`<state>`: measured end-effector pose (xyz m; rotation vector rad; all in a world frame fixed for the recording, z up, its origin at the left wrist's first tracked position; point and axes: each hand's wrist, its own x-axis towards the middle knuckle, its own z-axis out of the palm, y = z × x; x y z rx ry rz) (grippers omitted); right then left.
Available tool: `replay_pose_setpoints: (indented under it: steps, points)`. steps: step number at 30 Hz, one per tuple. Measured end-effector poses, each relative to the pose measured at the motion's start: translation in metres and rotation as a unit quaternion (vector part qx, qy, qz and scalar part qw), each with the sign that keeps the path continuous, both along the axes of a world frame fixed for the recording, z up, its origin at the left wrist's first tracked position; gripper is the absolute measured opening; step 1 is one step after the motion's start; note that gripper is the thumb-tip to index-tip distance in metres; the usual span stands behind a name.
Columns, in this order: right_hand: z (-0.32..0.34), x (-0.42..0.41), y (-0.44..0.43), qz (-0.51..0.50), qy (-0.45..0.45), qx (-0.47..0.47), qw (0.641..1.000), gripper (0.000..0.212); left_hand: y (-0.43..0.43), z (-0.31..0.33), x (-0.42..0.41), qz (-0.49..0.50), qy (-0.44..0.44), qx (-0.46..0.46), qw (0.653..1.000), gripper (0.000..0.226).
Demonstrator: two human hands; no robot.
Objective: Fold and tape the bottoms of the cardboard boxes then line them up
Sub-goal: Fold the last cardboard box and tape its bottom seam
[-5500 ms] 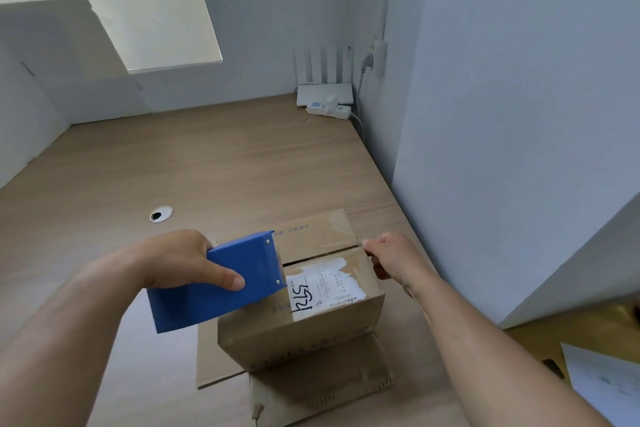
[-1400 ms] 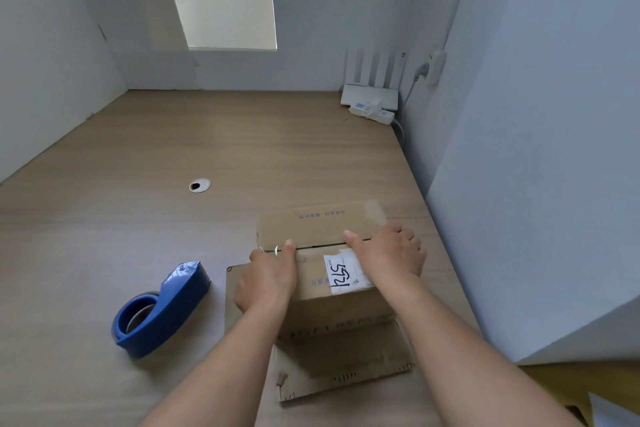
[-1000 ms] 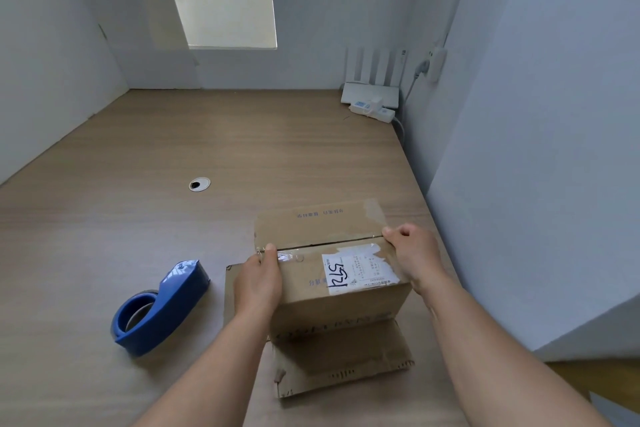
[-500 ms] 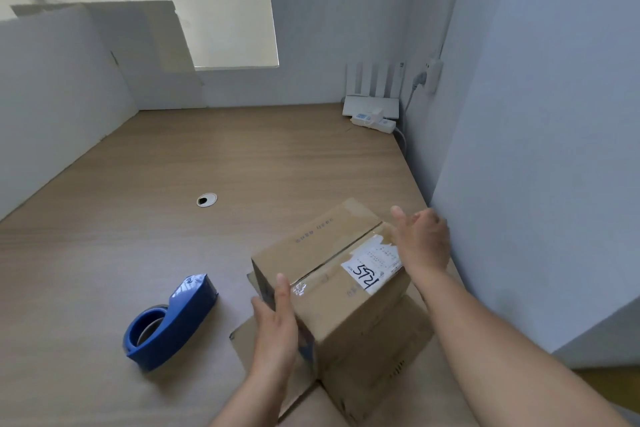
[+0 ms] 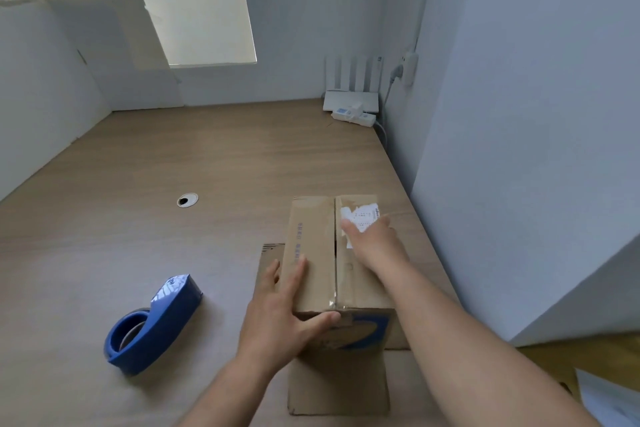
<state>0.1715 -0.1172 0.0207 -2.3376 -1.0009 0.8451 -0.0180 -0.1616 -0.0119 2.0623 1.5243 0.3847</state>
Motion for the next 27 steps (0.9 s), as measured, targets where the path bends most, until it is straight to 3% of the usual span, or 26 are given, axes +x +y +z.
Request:
replay_pose_setpoints:
  steps: [5,12,18,23,27]
  points:
    - [-0.001,-0.013,-0.006,0.045,-0.119,-0.065,0.990,0.121,0.000,-0.007,0.011,0.009,-0.033,-0.031,0.999,0.095]
    - [-0.012,-0.012,-0.045,0.131,-0.120,-0.030,0.984,0.132,0.011,-0.009,0.014,0.017,-0.073,-0.034,0.997,0.095]
    - [-0.021,0.014,-0.063,0.222,-0.046,0.059,0.972,0.124,0.014,-0.008,0.012,0.021,-0.032,-0.009,0.999,0.098]
    - [-0.016,0.018,-0.067,0.290,-0.153,0.080,0.941,0.103,0.012,-0.003,0.013,0.027,0.023,0.029,0.999,0.095]
    - [-0.017,0.020,-0.067,0.315,-0.194,0.068,0.926,0.100,0.014,0.001,0.013,0.035,0.051,0.043,0.997,0.094]
